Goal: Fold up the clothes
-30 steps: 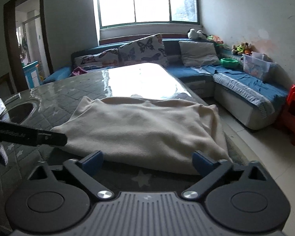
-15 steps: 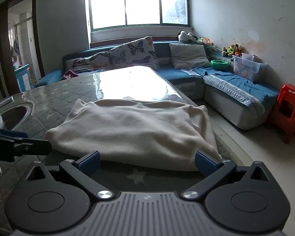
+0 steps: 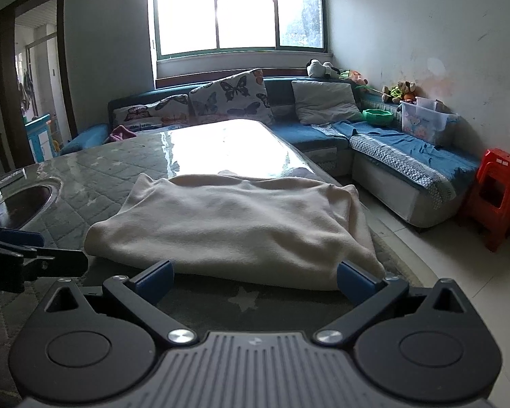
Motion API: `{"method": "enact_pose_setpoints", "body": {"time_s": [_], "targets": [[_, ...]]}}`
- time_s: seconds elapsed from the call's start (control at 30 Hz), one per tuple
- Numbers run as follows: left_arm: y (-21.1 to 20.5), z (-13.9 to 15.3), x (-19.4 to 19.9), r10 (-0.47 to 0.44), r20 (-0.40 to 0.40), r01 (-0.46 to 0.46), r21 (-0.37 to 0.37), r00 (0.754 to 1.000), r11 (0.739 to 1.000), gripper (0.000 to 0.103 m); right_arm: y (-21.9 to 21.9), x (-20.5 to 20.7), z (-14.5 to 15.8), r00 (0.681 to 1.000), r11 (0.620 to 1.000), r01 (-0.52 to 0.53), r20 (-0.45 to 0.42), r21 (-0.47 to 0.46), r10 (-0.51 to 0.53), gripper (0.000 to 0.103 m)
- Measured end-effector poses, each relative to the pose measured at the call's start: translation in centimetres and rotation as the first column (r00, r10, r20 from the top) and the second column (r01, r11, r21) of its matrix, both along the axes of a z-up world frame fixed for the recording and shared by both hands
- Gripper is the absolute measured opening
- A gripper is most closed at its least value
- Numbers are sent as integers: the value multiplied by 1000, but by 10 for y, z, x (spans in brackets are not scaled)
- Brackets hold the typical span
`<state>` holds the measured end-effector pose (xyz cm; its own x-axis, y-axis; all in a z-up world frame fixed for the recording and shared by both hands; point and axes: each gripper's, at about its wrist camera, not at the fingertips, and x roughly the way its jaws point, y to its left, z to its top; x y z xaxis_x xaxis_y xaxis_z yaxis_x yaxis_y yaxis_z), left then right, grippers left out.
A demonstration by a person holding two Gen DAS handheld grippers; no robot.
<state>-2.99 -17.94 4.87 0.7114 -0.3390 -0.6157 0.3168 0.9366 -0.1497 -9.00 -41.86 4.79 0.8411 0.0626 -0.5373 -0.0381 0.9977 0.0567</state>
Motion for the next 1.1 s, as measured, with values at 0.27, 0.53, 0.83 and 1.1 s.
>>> {"method": "enact_pose_setpoints", "body": {"time_s": [0.27, 0.53, 0.83, 1.1], "targets": [[2, 2, -8, 9, 9, -9, 3, 1000, 1000, 103, 5, -6, -1, 1000, 1000, -1, 3, -7, 1, 103], [6, 4, -14, 13, 17, -13, 8, 1000, 1000, 103, 8, -10, 0, 1000, 1000, 2, 1, -18, -2, 103], [3, 8, -22, 2, 30, -2, 15, 1000, 1000, 103, 8, -17, 2, 1000, 1000, 10, 14, -20, -9, 103], [2, 9, -28, -5, 35, 4, 28, 999, 1000, 103, 9, -26, 1, 1000, 1000, 24, 16, -5, -24, 103]]}}
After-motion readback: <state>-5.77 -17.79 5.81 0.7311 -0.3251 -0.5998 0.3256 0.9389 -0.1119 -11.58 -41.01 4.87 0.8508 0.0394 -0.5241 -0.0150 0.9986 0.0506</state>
